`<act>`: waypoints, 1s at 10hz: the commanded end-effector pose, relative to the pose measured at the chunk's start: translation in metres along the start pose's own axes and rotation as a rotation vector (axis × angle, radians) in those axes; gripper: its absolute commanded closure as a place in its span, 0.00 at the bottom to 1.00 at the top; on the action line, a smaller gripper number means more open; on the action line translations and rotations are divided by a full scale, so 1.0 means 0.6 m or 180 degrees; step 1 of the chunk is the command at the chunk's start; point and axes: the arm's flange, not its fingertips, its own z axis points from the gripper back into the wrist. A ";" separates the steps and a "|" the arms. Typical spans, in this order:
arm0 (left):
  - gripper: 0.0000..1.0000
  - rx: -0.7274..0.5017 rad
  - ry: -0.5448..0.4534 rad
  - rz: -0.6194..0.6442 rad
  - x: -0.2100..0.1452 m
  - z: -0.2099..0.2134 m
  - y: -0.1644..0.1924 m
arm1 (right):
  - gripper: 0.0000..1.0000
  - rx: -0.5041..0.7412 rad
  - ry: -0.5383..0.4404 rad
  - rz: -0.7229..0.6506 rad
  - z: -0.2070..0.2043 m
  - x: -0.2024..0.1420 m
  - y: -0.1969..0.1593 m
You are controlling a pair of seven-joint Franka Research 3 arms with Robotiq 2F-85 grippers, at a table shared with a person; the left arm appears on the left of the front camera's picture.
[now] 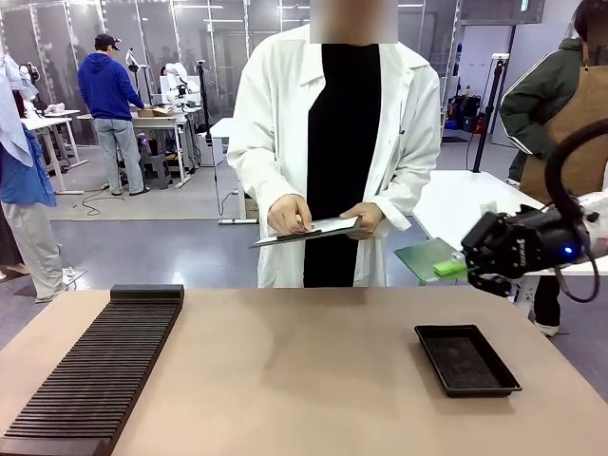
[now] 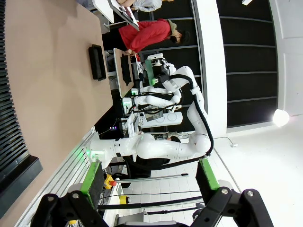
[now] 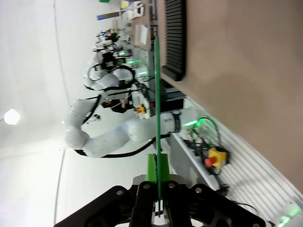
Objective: Inspect the PCB.
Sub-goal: Place the Blank PCB in the ESD tray.
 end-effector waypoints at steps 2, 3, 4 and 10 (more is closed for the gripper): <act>0.00 0.0016 0.0005 0.0001 -0.002 0.001 -0.001 | 0.98 -0.0336 -0.0104 0.0198 0.038 0.016 -0.075; 0.00 0.0016 0.0005 0.0001 -0.002 0.001 -0.001 | 0.98 -0.0557 -0.0263 0.0259 0.052 0.021 -0.100; 0.00 0.0016 0.0005 0.0001 -0.002 0.001 -0.001 | 0.98 -0.0763 -0.0401 0.0280 0.057 0.021 -0.124; 0.00 0.0016 0.0005 0.0001 -0.002 0.001 -0.001 | 0.98 -0.1009 -0.0476 0.0284 0.043 0.037 -0.202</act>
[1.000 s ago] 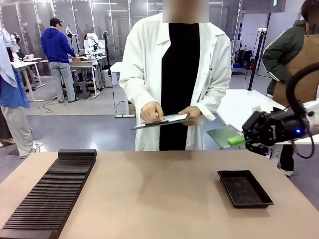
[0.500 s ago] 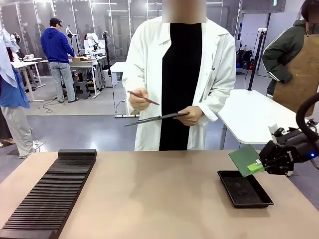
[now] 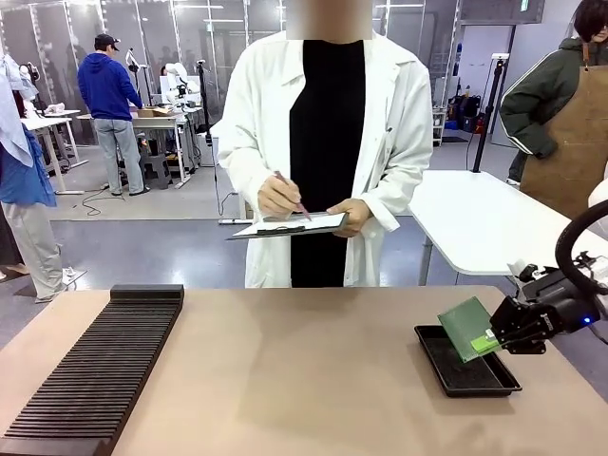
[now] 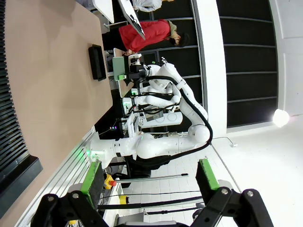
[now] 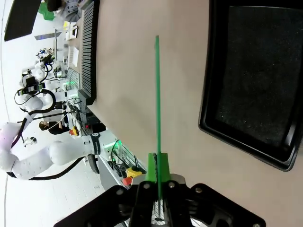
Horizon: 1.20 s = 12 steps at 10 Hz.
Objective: Inspect the PCB.
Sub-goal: Place the Blank PCB in the ESD tray.
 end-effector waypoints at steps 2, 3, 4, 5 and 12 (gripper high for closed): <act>0.00 0.0016 0.0006 0.0001 -0.002 0.001 -0.001 | 0.98 0.0017 0.0003 0.0025 0.005 -0.001 0.007; 0.00 0.0016 0.0006 0.0001 -0.002 0.001 -0.001 | 0.98 0.0017 0.0003 0.0025 0.005 -0.001 0.007; 0.00 0.0016 0.0006 0.0001 -0.002 0.001 -0.001 | 0.98 0.0017 0.0003 0.0025 0.005 -0.001 0.007; 0.00 0.0016 0.0006 0.0001 -0.002 0.001 -0.001 | 0.98 0.0017 0.0003 0.0025 0.005 -0.001 0.007; 0.00 0.0016 0.0006 0.0001 -0.002 0.001 -0.001 | 0.98 -0.0177 0.0077 0.0050 -0.042 0.039 -0.049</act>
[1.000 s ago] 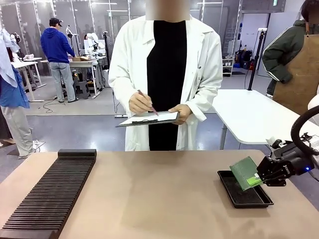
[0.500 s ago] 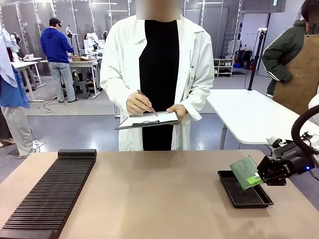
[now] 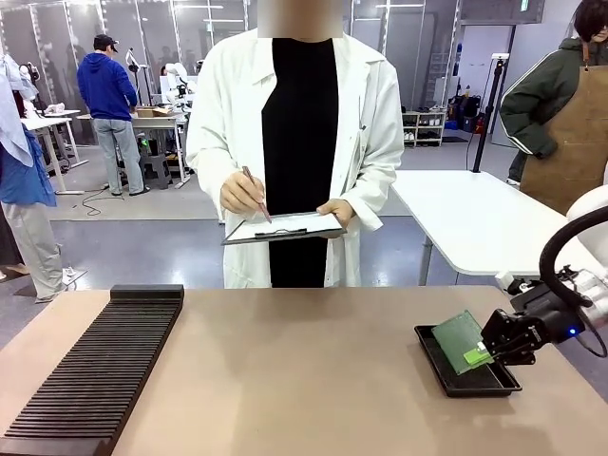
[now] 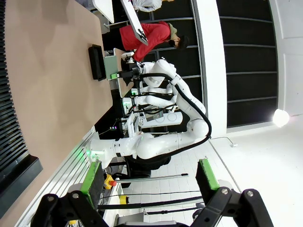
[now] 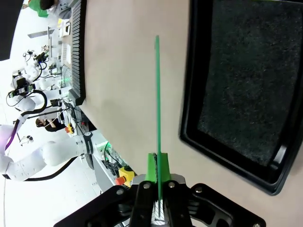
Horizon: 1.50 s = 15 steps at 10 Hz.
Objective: Inspect the PCB.
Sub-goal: Place the Blank PCB in the ESD tray.
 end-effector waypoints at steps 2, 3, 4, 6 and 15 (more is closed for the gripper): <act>0.00 0.0016 0.0006 0.0001 -0.002 0.001 -0.001 | 0.98 -0.0131 -0.0069 0.0067 -0.011 0.019 -0.013; 0.00 0.0016 0.0006 0.0001 -0.002 0.001 -0.001 | 0.98 -0.0200 -0.0082 0.0056 -0.018 0.020 -0.021; 0.00 0.0016 0.0006 0.0001 -0.002 0.001 -0.001 | 0.98 -0.0240 -0.0098 0.0055 -0.025 0.024 -0.028; 0.00 0.0016 0.0006 0.0001 -0.002 0.001 -0.001 | 0.98 -0.0296 -0.0123 0.0052 -0.038 0.029 -0.034; 0.00 0.0016 0.0006 0.0001 -0.002 0.001 -0.001 | 0.38 -0.0553 -0.0247 -0.0010 -0.042 0.019 -0.003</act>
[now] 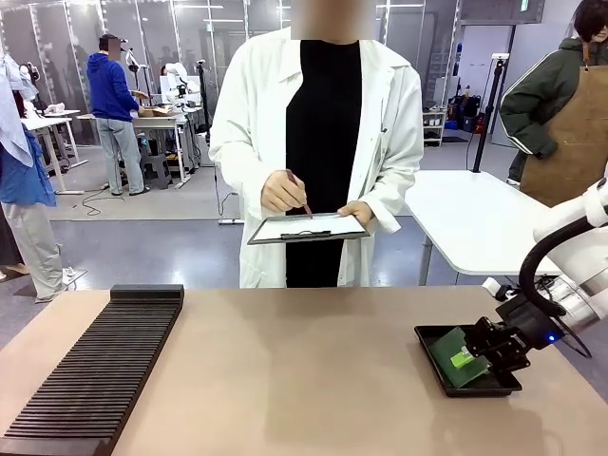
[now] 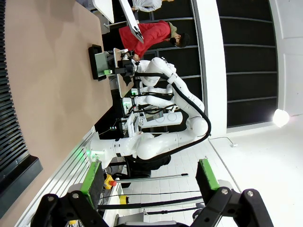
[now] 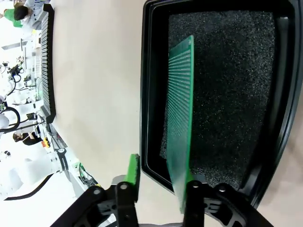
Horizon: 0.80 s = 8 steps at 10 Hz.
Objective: Inspect the PCB.
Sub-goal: Place the Blank PCB in the ESD tray.
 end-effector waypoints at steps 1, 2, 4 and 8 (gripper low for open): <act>0.00 0.0016 0.0006 0.0001 -0.002 0.001 -0.001 | 0.24 -0.0190 -0.0138 -0.0041 0.003 -0.015 0.027; 0.00 0.0016 0.0006 0.0001 -0.002 0.001 -0.001 | 0.17 -0.0286 -0.0179 -0.0050 0.006 -0.018 0.035; 0.00 0.0016 0.0006 0.0001 -0.002 0.001 -0.001 | 0.00 -0.0457 -0.0250 -0.0016 0.007 -0.023 0.056; 0.00 0.0016 0.0006 0.0001 -0.002 0.001 -0.001 | 0.00 -0.0974 -0.0732 0.0069 0.020 -0.034 0.114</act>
